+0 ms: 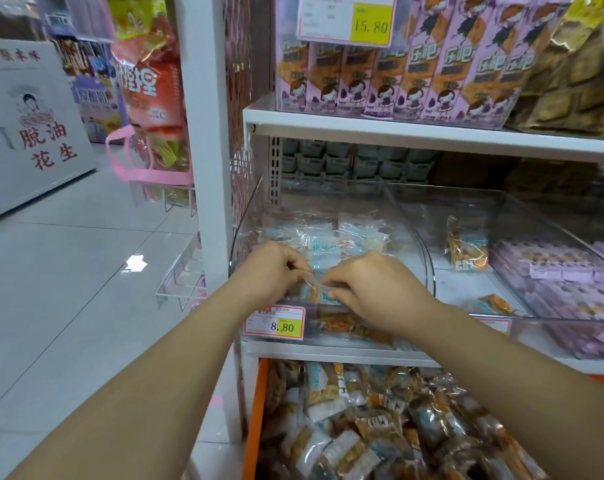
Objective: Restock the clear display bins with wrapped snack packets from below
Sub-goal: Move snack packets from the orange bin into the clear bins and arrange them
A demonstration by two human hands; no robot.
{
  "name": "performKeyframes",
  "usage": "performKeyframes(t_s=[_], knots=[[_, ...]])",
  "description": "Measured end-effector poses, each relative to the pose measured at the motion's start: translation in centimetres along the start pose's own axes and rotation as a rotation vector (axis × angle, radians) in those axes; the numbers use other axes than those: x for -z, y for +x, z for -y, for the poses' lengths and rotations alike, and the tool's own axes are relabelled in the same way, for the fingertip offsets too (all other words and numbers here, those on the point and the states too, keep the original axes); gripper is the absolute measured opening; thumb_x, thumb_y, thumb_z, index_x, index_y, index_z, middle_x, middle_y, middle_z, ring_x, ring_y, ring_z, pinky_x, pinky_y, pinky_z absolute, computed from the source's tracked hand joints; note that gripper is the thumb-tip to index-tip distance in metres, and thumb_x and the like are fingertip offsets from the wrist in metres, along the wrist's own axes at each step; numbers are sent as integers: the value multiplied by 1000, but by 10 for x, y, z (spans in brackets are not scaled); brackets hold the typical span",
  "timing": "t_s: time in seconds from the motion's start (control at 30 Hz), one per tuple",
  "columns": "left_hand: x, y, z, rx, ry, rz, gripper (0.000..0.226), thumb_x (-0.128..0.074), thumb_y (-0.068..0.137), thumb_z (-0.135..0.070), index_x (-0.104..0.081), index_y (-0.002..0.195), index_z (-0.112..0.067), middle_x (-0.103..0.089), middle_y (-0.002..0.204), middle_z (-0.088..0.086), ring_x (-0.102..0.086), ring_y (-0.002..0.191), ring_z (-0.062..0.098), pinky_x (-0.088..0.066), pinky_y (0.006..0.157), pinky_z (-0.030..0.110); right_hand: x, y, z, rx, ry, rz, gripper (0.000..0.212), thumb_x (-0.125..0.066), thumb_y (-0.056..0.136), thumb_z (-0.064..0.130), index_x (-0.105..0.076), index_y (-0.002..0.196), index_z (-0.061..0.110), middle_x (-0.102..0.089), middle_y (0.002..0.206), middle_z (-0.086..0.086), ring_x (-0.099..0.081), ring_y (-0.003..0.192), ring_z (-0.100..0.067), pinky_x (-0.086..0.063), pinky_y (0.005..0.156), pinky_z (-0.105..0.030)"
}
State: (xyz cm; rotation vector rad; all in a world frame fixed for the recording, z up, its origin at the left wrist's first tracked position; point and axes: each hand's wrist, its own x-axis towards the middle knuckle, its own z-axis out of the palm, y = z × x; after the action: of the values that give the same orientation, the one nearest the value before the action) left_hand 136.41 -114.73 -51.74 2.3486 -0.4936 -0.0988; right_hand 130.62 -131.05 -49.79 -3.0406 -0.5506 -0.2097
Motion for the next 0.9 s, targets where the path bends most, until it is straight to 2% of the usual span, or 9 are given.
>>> performKeyframes(t_s=[0.07,0.13,0.33,0.43,0.53,0.6,0.67,0.77,0.9], knots=[[1,0,-2,0,-11,7,26,-68,87,-17,-65,67,-33,-68,79,-11,-64,82,15,-51,79,28,1,-3,2,45,-19,13,27,-46,97,27,-61,118,35,-65,106,4,-58,99,-21,-49,77,-35],[2,0,-4,-1,2,27,24,-67,87,-17,-66,68,-31,-65,78,-13,-61,81,10,-46,79,25,0,-1,4,54,-25,21,30,-45,98,27,-59,123,36,-63,108,5,-57,101,-21,-47,76,-32],[5,0,-5,16,11,40,16,-64,89,-14,-72,81,-25,-64,83,-12,-59,84,6,-46,87,23,-6,10,8,11,1,59,26,-50,95,28,-64,116,34,-63,110,3,-56,104,-22,-47,79,-33],[13,-7,-11,-69,3,-44,11,-64,90,-21,-74,93,-19,-65,88,-14,-59,80,1,-45,80,19,-1,7,5,12,61,99,27,-52,94,25,-65,118,31,-64,113,4,-56,105,-20,-48,84,-36],[17,-19,-18,-148,208,53,10,-68,85,-34,-74,87,-25,-69,87,-11,-60,78,3,-47,73,21,3,3,0,-8,130,156,27,-56,91,20,-67,114,29,-66,104,1,-59,99,-21,-49,84,-37],[16,-24,-20,-164,314,100,16,-69,84,-36,-74,95,-26,-69,93,-9,-60,82,8,-44,73,21,6,0,-2,-38,179,147,30,-59,89,16,-67,114,29,-69,102,3,-61,96,-17,-48,81,-28],[15,-26,-20,-169,336,115,25,-70,83,-36,-72,104,-23,-66,98,-7,-55,85,7,-40,74,19,7,-2,-4,-81,240,97,27,-63,87,13,-69,111,24,-71,103,5,-63,95,-11,-48,81,-24],[13,-26,-21,-161,342,88,23,-71,84,-29,-71,104,-19,-67,105,-3,-52,86,7,-38,74,19,5,-3,-3,-146,346,28,17,-66,86,11,-72,99,19,-71,91,5,-64,84,-6,-52,85,-26],[8,-24,-24,-130,401,66,16,-69,85,-22,-68,101,-19,-65,97,-2,-50,74,8,-35,69,20,0,-3,0,-171,373,-37,13,-66,85,13,-71,92,22,-66,79,10,-61,77,-5,-50,80,-22]])
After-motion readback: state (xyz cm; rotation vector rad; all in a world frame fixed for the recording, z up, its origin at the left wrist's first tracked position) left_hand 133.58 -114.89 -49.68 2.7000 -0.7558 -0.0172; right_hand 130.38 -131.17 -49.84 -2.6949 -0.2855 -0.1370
